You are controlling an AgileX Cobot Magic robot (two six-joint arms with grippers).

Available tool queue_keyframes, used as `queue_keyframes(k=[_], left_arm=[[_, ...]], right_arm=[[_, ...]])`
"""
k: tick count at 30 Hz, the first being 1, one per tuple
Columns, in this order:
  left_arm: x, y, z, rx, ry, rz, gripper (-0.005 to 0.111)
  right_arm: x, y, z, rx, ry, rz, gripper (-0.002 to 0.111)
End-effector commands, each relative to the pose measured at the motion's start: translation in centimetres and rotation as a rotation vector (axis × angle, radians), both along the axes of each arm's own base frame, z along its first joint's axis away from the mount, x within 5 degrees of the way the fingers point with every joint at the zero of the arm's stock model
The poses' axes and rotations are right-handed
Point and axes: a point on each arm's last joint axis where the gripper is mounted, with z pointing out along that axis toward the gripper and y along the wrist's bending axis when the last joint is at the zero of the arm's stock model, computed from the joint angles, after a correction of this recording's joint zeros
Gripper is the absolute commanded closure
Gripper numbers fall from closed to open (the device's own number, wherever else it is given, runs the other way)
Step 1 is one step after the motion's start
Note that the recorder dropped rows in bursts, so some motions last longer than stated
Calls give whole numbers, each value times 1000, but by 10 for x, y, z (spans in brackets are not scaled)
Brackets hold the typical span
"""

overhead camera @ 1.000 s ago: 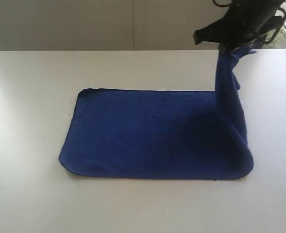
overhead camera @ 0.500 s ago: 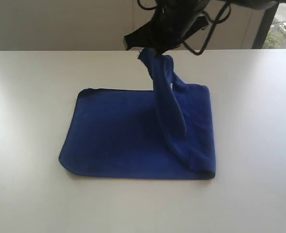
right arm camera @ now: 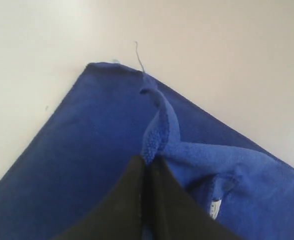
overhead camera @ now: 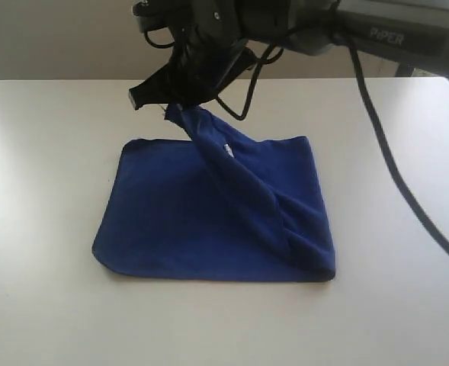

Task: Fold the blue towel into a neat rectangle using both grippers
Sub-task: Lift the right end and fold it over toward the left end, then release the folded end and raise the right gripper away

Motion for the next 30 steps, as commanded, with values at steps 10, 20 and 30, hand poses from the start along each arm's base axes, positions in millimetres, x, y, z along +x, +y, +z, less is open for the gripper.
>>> queue_keyframes(k=[10, 20, 30], left_arm=[[-1, 0, -1, -6, 4, 1, 107], [-1, 0, -1, -6, 4, 1, 107], [-1, 0, -1, -6, 4, 1, 107]], right_arm=[[-4, 57, -35, 64, 11, 84, 108], [-7, 92, -113, 63, 93, 123, 108], [-12, 102, -154, 124, 208, 82, 106]])
